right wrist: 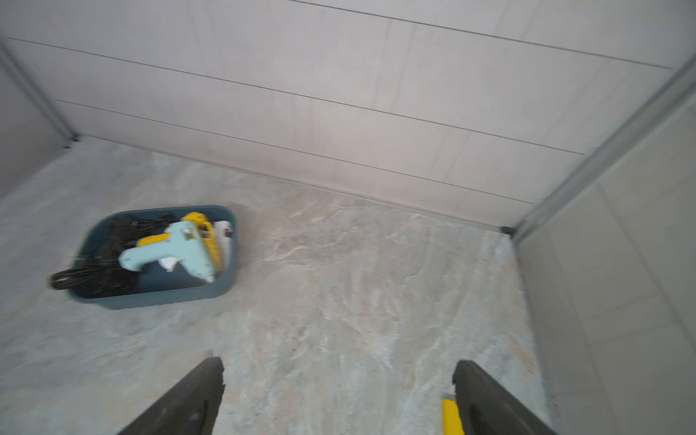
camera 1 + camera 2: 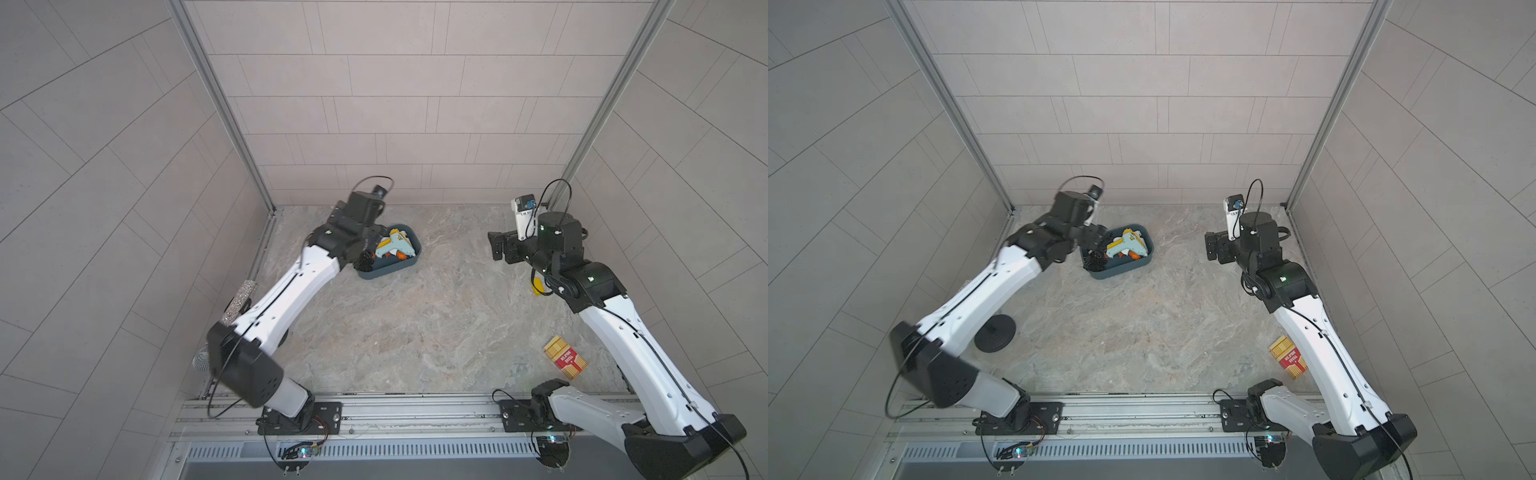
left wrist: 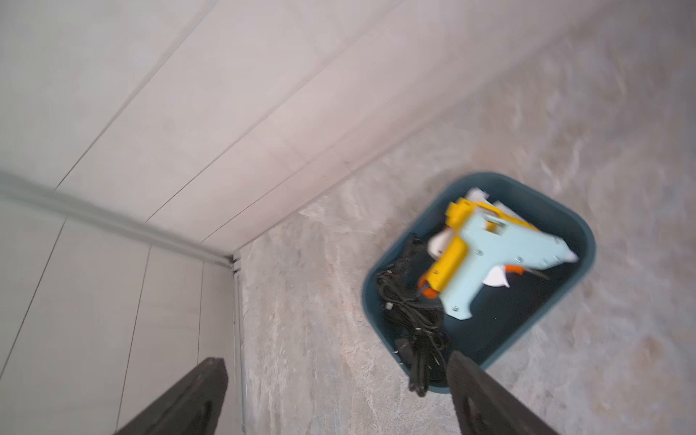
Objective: Put the hot melt glue gun into the storage box
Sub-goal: Place the hot melt adhesive gun in the storage box, then reset both arms
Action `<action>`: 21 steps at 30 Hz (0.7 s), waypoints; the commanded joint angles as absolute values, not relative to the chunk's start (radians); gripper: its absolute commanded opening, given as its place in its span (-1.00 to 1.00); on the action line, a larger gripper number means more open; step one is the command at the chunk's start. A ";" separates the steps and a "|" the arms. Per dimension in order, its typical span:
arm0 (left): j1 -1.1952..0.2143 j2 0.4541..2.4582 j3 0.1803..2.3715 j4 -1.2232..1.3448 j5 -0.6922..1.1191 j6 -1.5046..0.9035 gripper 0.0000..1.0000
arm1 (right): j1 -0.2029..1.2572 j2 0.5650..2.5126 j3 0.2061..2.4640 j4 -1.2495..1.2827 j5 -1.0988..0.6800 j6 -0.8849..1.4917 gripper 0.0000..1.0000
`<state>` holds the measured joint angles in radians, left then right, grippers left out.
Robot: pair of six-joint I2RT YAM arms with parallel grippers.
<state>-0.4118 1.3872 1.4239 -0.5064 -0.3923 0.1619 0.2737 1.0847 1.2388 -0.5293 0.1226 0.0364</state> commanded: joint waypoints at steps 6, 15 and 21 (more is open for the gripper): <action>-0.233 1.223 0.885 -0.098 -0.494 -0.037 1.00 | 0.193 1.051 0.801 -0.156 0.422 -0.059 0.98; -0.223 1.200 0.516 0.400 -0.512 0.000 1.00 | 0.110 1.186 0.430 0.436 0.314 0.109 0.98; -0.174 1.248 0.397 0.549 -0.516 -0.058 1.00 | 0.046 1.300 0.372 0.605 0.288 0.170 0.98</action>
<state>-0.1963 1.2312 0.4362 0.3901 -0.4965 -0.0139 0.0631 1.2686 0.3866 0.4210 0.2974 0.1158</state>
